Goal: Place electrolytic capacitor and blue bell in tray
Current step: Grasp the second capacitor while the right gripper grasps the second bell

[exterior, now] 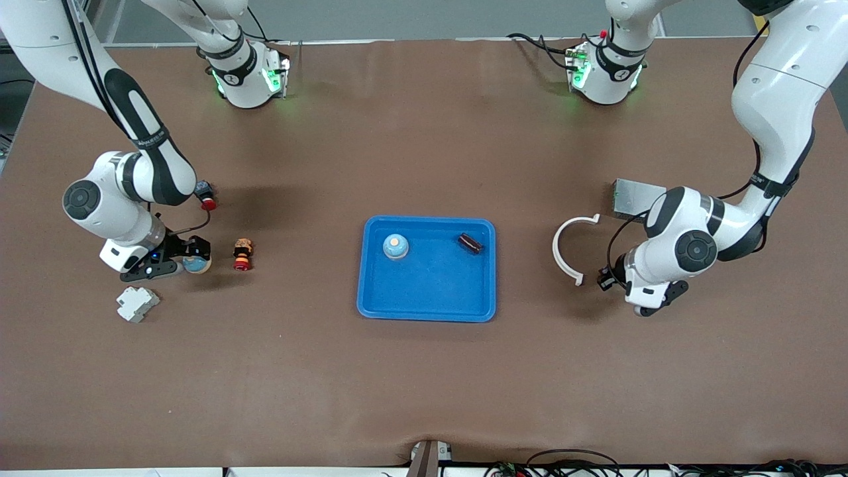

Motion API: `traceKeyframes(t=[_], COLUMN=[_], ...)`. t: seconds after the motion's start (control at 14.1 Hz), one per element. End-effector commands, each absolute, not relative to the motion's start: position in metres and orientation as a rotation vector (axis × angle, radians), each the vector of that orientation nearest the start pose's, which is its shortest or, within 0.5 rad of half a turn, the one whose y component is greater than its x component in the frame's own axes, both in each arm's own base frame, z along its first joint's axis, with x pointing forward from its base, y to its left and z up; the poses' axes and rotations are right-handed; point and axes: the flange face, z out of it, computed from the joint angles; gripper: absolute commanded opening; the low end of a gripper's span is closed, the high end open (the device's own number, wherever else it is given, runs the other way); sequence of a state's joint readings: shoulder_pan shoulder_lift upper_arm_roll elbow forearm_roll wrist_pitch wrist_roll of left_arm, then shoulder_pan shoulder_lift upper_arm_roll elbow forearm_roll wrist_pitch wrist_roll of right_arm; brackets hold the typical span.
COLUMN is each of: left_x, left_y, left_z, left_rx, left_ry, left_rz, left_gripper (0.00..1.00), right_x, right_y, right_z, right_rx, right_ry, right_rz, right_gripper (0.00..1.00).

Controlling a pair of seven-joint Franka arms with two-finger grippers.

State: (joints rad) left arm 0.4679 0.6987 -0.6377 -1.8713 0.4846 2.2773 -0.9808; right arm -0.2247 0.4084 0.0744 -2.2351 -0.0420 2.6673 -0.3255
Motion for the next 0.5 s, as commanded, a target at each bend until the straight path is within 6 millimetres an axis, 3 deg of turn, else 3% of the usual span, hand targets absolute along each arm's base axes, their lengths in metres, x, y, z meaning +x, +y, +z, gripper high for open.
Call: traceKeyframes(t=[0.0, 0.42], left_x=[0.628, 0.648], left_y=[-0.080, -0.126], left_z=[0.208, 0.244], left_rx=[-2.994, -2.976], left_ry=[-0.882, -1.057], left_rz=[0.135, 0.124], left_gripper=[0.00, 0.00], right_x=[0.544, 0.543], right_y=[-0.085, -0.082], right_z=[0.186, 0.185], right_rx=[-3.121, -3.120], right_ry=[-0.345, -0.340], right_rz=[-0.051, -0.040], right_gripper=[1.00, 1.00])
